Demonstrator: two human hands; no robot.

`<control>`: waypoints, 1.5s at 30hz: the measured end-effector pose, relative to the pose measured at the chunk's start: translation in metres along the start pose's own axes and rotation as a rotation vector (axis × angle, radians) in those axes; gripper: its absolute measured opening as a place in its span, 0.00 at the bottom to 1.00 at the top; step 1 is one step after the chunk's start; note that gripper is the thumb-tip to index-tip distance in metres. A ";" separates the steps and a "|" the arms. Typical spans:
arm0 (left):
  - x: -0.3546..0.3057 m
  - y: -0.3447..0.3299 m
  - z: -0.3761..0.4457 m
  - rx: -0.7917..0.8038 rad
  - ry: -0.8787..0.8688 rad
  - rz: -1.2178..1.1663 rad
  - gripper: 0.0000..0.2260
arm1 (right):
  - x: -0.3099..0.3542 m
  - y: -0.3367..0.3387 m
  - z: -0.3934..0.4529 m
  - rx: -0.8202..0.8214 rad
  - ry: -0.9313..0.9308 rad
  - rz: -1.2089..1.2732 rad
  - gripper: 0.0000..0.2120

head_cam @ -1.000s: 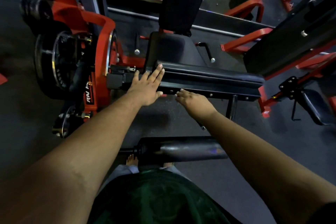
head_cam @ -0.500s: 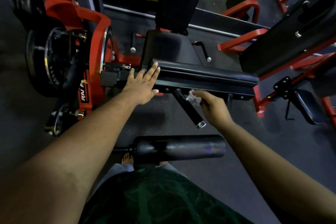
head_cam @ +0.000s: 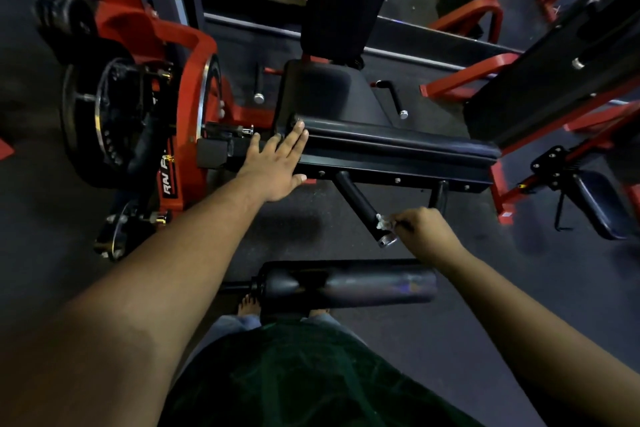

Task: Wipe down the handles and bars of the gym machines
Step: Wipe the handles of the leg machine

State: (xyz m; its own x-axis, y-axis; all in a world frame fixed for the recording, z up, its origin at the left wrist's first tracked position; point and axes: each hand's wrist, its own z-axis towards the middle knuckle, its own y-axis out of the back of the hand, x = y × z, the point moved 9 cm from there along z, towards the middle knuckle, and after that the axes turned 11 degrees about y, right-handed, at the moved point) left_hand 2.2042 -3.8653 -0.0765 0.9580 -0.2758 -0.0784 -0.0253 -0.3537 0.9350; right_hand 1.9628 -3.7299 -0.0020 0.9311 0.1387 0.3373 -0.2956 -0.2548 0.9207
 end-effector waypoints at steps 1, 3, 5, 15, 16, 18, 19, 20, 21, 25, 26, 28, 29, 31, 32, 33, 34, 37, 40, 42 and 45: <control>0.000 0.000 0.000 0.004 0.000 0.001 0.40 | 0.001 0.006 0.013 -0.055 -0.024 0.006 0.08; -0.001 -0.001 0.000 0.014 -0.004 0.006 0.40 | 0.006 0.009 0.044 -0.191 -0.069 0.023 0.10; -0.002 -0.001 0.000 0.023 -0.006 0.007 0.41 | 0.022 -0.006 0.072 -0.185 -0.073 0.002 0.16; -0.003 -0.001 -0.001 0.021 -0.025 -0.001 0.42 | -0.002 -0.014 0.000 0.011 -0.049 -0.041 0.10; -0.003 -0.001 -0.001 0.015 -0.026 -0.003 0.42 | -0.009 -0.012 -0.009 0.062 -0.075 -0.034 0.09; -0.001 0.000 0.001 0.001 -0.025 -0.008 0.42 | -0.011 -0.004 -0.011 0.098 -0.089 -0.050 0.14; 0.000 0.000 0.001 0.000 -0.026 -0.010 0.42 | -0.007 0.004 -0.001 0.021 -0.059 -0.063 0.16; 0.000 0.000 0.000 0.000 -0.028 -0.011 0.41 | 0.002 0.012 0.013 -0.090 -0.009 -0.085 0.15; -0.001 0.000 0.000 0.004 -0.030 -0.010 0.41 | 0.011 0.012 0.030 -0.163 0.047 -0.109 0.13; -0.001 0.000 -0.001 0.015 -0.025 -0.007 0.42 | 0.055 -0.035 0.088 -0.007 0.200 -0.280 0.24; 0.000 0.000 -0.001 0.014 -0.022 -0.008 0.42 | 0.058 -0.045 0.088 0.039 0.238 -0.334 0.26; 0.000 0.001 -0.001 0.008 -0.025 -0.007 0.42 | 0.056 -0.051 0.073 0.068 0.312 -0.405 0.26; 0.000 0.001 0.000 0.000 -0.030 -0.012 0.41 | 0.055 -0.051 0.061 0.069 0.351 -0.425 0.25; 0.000 0.001 0.002 -0.017 -0.031 -0.018 0.41 | 0.052 -0.048 0.037 0.083 0.443 -0.463 0.22; 0.000 0.001 0.002 -0.021 -0.029 -0.019 0.41 | 0.048 -0.048 0.024 0.096 0.498 -0.497 0.21; 0.000 0.001 0.002 -0.024 -0.029 -0.022 0.41 | 0.044 -0.049 0.011 0.120 0.543 -0.517 0.22; -0.001 0.000 0.002 -0.028 -0.033 -0.024 0.41 | 0.038 -0.049 -0.003 0.139 0.584 -0.522 0.24; -0.001 -0.001 0.002 -0.043 -0.042 -0.030 0.41 | 0.027 -0.032 -0.034 0.164 0.700 -0.512 0.26; 0.000 -0.001 0.001 -0.049 -0.037 -0.035 0.41 | 0.028 -0.016 -0.023 0.153 0.730 -0.516 0.25; 0.000 -0.001 0.002 -0.042 -0.034 -0.033 0.41 | 0.030 -0.009 0.008 0.072 0.571 -0.465 0.25; -0.001 -0.002 -0.001 -0.050 -0.030 -0.046 0.40 | 0.030 -0.022 0.041 0.026 0.284 -0.317 0.27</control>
State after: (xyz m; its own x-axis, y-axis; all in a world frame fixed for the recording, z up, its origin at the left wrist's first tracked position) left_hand 2.2039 -3.8634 -0.0775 0.9487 -0.2875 -0.1316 0.0338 -0.3215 0.9463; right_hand 2.0063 -3.7597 -0.0198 0.8779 0.4716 0.0826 0.0047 -0.1809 0.9835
